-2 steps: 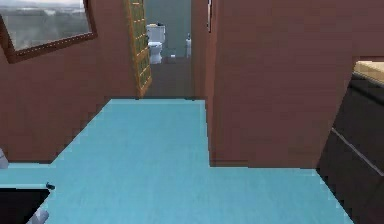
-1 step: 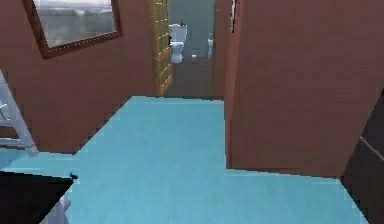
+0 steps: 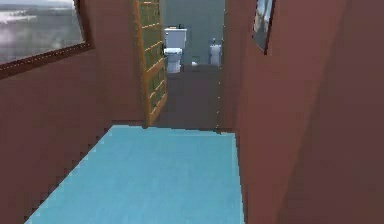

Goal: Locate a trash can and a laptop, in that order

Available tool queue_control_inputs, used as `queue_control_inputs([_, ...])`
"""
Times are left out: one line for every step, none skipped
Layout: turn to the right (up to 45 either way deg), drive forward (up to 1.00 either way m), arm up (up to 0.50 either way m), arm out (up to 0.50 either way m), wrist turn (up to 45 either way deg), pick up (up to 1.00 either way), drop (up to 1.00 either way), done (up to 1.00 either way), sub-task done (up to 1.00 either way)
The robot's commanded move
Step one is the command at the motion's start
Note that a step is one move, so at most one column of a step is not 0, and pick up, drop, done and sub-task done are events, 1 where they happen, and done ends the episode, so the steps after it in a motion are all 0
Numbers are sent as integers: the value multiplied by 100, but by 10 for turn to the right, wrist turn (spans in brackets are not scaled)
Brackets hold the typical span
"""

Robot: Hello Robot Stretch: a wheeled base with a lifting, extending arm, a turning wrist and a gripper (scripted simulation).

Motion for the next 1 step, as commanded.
queue_control_inputs([0, 100, 0, 0, 0, 0, 0, 0, 0])
